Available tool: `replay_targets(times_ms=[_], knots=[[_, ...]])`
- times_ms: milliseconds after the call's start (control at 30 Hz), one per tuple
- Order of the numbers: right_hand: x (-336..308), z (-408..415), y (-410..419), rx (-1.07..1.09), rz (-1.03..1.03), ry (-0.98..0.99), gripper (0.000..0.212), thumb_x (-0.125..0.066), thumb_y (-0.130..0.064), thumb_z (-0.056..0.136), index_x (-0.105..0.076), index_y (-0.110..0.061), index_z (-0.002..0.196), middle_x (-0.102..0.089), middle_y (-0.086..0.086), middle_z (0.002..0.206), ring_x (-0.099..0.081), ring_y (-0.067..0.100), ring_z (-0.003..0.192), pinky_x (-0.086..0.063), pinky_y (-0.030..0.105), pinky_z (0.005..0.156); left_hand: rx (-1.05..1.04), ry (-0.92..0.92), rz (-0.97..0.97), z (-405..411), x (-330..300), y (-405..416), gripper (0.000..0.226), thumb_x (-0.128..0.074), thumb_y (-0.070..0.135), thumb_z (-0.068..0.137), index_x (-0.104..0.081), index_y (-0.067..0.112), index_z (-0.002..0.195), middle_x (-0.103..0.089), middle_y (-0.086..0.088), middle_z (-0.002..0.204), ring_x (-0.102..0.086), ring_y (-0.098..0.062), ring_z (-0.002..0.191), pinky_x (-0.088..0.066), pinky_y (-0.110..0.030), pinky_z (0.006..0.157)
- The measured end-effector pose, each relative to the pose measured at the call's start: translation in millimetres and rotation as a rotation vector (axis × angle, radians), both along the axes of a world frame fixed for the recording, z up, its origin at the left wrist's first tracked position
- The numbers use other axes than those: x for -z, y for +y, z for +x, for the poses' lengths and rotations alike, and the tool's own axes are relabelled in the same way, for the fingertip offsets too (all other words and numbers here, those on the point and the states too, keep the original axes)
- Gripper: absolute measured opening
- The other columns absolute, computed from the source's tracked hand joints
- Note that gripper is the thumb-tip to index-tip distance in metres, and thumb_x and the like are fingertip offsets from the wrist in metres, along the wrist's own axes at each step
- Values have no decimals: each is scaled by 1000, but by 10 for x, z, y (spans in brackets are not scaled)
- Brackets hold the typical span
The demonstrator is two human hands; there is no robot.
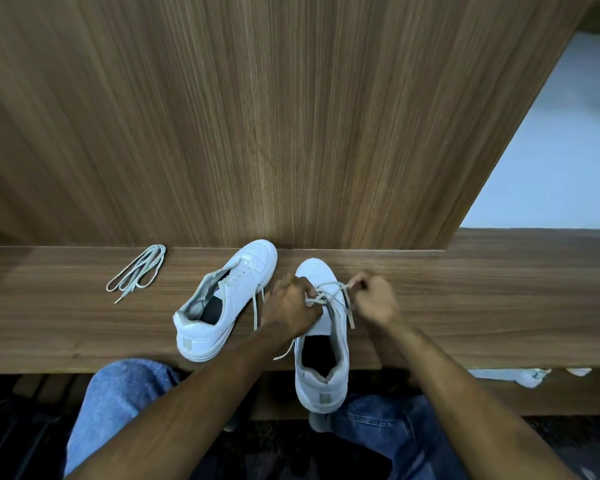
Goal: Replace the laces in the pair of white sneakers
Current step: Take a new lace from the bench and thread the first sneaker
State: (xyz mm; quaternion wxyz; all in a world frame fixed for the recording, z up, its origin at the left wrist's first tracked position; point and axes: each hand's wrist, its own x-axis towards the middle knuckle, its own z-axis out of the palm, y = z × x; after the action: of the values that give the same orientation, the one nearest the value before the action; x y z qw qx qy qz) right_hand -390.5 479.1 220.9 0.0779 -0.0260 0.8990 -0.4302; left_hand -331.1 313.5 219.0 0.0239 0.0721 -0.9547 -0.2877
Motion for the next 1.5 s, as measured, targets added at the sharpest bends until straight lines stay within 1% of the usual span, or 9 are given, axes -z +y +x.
replay_targets(times_ms=[200,400,567,800,933,1067,1200,1267,1500], knots=[[-620,-215,553,630,-754,263,26,-40,-2,94,-51,-18,76,-52,7,67,-54,10,41,-50,25,40,-154,-160,189,87,-52,-105,20,-62,41,74,-58,23,65,-64,1,75,-65,-26,85,-53,-35,76],[-295,27,513,262,72,241,27,-54,1,83,-66,-20,95,-65,6,94,-64,28,87,-49,32,80,-148,-181,154,37,-48,-82,25,-63,34,76,-58,20,57,-66,-3,73,-66,-23,77,-54,-33,69],[116,316,40,-191,275,188,34,-56,-11,86,-66,-29,113,-58,-1,116,-63,25,101,-50,36,87,-136,-210,117,-12,-50,-84,25,-61,38,69,-71,17,79,-70,-4,84,-67,-23,80,-57,-37,73],[103,289,-156,-122,349,172,18,-45,-13,87,-58,-24,89,-61,2,106,-60,28,99,-45,35,75,-141,-202,127,-5,-6,-104,24,-62,36,72,-72,16,79,-70,-6,84,-67,-25,82,-55,-35,72],[-143,43,65,249,-185,277,31,-44,6,82,-52,-24,78,-63,9,83,-65,25,79,-55,39,74,-154,-193,158,-2,9,-119,21,-64,33,73,-67,12,70,-69,-7,79,-66,-25,78,-55,-34,70],[-414,-189,368,588,-700,359,31,-37,0,97,-45,-25,80,-51,12,68,-56,8,45,-52,26,43,-160,-196,187,6,6,-124,20,-63,29,73,-60,13,60,-67,-7,75,-65,-26,78,-53,-33,70],[-261,-208,548,481,-209,339,26,-47,-9,84,-59,-31,91,-65,9,89,-67,36,82,-56,51,77,-170,-198,184,17,-4,-125,19,-62,30,72,-60,14,61,-68,-8,79,-65,-26,80,-53,-33,70],[-158,-39,473,260,140,274,33,-53,-5,83,-63,-22,110,-60,12,116,-60,36,104,-49,43,90,-171,-199,178,22,-6,-112,20,-62,30,73,-58,16,59,-68,-8,79,-65,-27,79,-52,-32,70],[129,326,-58,-240,421,152,26,-52,-24,90,-64,-28,112,-54,-3,119,-61,26,106,-47,33,84,-168,-193,180,36,3,-121,20,-63,32,75,-65,13,67,-68,-6,76,-66,-25,78,-53,-32,71]])
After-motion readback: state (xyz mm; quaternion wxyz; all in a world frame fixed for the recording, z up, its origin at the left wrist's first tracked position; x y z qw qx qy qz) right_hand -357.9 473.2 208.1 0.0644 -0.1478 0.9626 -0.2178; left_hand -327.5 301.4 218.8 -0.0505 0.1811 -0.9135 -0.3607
